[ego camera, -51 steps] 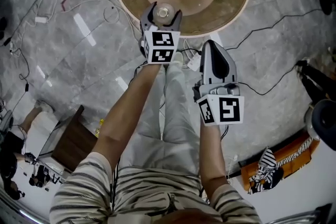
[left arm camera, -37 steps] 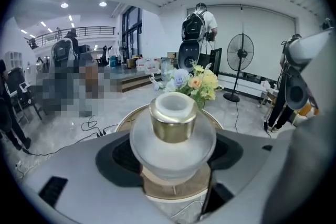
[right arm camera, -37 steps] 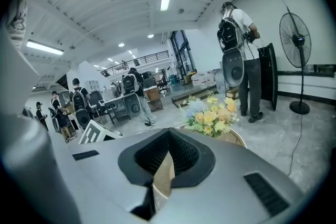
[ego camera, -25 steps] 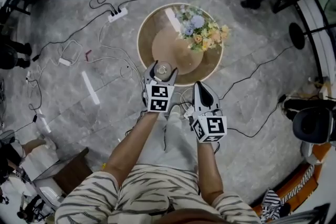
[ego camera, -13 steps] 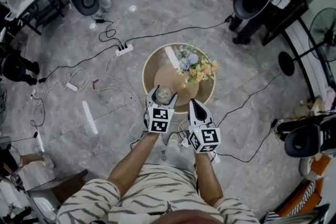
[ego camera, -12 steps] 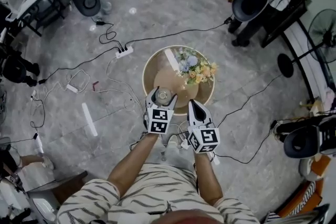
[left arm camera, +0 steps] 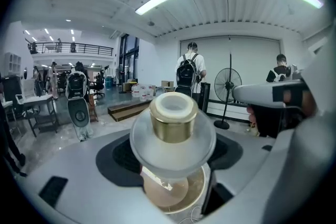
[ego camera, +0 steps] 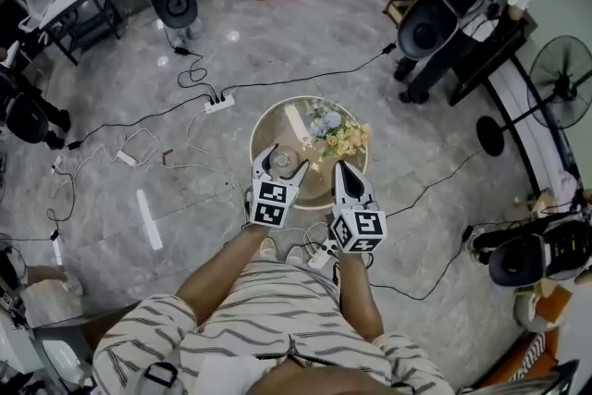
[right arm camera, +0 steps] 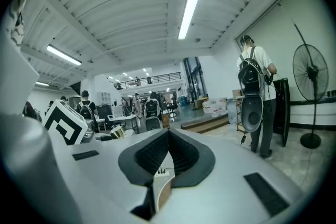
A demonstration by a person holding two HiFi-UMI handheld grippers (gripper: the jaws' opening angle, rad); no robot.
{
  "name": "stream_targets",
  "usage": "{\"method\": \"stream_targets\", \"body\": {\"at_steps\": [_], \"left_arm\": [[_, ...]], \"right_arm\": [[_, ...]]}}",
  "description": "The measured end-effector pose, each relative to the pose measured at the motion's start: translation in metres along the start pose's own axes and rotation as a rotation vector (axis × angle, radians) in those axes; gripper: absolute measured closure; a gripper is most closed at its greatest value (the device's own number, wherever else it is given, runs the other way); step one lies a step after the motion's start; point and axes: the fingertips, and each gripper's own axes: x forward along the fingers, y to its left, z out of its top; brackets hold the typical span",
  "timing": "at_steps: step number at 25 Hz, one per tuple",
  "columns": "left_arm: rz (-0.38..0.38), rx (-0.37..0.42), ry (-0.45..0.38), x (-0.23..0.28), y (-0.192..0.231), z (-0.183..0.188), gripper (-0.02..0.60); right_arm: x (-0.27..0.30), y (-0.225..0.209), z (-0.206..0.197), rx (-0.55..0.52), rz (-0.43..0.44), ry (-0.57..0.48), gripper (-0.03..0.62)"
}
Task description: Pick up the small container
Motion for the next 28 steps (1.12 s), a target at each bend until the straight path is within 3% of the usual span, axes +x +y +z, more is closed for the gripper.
{"method": "stream_targets", "body": {"at_steps": [13, 28], "left_arm": [[0.048, 0.007, -0.076, -0.024, 0.019, 0.030, 0.255], [0.077, 0.005, -0.148, -0.031, 0.023, 0.050, 0.254]], "right_arm": [[0.018, 0.017, 0.031, -0.042, 0.049, -0.060, 0.585], [0.028, 0.008, 0.027, -0.051, 0.062, -0.057, 0.585]]}}
